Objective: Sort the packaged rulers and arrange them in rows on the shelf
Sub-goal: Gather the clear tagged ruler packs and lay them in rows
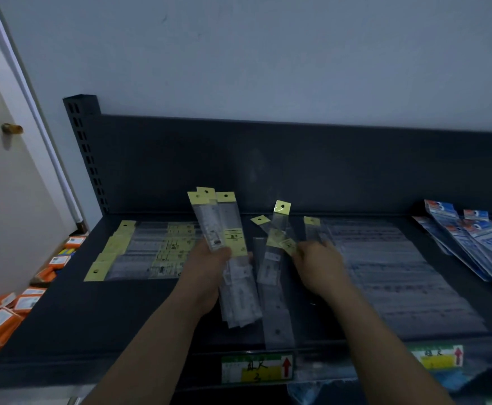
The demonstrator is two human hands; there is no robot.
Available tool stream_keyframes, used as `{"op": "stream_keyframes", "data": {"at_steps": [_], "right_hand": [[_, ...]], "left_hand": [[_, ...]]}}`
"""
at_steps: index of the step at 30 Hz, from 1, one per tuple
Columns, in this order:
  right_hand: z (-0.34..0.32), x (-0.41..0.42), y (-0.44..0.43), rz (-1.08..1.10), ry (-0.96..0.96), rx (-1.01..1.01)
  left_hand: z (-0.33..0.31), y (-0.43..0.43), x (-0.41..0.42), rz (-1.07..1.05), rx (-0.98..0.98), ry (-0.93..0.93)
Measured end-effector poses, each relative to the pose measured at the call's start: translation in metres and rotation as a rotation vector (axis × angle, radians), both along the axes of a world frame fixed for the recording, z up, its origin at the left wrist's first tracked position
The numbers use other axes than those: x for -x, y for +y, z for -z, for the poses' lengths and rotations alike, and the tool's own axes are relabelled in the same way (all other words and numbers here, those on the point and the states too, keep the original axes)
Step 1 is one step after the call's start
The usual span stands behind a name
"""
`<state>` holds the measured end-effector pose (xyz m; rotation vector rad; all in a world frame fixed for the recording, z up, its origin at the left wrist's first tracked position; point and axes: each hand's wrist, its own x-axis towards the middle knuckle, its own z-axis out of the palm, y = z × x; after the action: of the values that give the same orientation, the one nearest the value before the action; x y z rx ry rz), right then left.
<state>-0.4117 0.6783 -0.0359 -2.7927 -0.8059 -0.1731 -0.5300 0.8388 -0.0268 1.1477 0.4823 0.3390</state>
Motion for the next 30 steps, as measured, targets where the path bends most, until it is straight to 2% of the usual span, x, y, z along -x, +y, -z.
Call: {"op": "stream_keyframes", "data": {"at_steps": [2,6,9,12,18,24,30], "right_hand": [[0.006,-0.005,0.001,-0.035,0.007,0.084],[0.008,-0.008,0.007,-0.074,0.047,0.006],[-0.009,-0.008,0.008,0.069,0.225,-0.087],[-0.016,-0.011,0.011,0.122,0.401,-0.111],[-0.022,-0.017,0.016,0.161,0.564,-0.127],[-0.020,-0.015,0.016,0.159,0.396,-0.035],[-0.025,-0.016,0.015,0.162,0.492,-0.085]], "left_hand": [[0.000,0.004,0.003,0.014,0.018,0.003],[-0.002,0.004,0.004,0.032,0.042,0.005],[-0.003,0.005,0.004,0.027,0.050,0.009],[-0.002,0.006,0.004,0.021,0.053,0.032],[-0.003,0.004,0.001,0.014,0.104,0.029],[-0.001,0.004,0.004,0.013,0.095,0.031],[0.000,0.004,0.004,0.000,0.088,0.027]]}}
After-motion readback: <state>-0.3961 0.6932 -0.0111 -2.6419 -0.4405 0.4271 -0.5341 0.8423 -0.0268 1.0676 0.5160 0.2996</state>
